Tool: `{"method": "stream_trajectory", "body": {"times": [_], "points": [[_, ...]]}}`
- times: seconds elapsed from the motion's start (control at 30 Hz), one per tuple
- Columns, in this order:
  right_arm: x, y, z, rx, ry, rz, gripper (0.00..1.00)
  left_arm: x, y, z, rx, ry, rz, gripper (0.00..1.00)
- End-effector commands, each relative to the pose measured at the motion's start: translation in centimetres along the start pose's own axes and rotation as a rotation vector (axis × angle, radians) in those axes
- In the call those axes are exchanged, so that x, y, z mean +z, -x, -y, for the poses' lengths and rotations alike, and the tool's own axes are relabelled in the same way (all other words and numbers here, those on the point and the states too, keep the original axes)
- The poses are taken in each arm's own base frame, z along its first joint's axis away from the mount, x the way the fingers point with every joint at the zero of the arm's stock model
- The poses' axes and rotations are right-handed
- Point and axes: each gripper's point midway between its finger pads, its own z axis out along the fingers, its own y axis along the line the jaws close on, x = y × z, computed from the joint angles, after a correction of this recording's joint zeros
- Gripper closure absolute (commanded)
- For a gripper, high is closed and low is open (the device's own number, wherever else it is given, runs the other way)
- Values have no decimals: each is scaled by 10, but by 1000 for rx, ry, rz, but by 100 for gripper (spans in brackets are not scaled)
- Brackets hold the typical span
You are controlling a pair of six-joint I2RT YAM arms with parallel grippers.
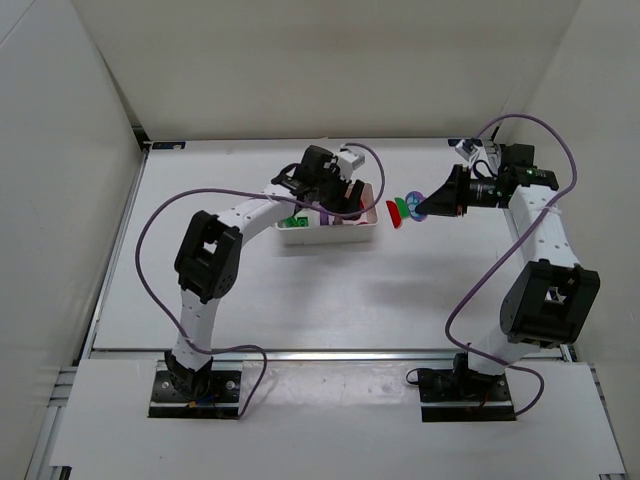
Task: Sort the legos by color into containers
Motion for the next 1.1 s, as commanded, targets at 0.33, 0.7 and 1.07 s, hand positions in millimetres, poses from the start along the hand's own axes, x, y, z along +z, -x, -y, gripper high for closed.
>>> {"method": "stream_trajectory", "body": {"times": [0.33,0.7,1.07], "points": [[8,22,-2,-15,73,5,100,-157,106,62,71,-233,348,0],[53,18,-30,-110,189,-107,100,-225,78,159,122,-829,285,7],[47,21,-58,-178,324,-84,100,-235,67,154,77,-1054,203,11]]}}
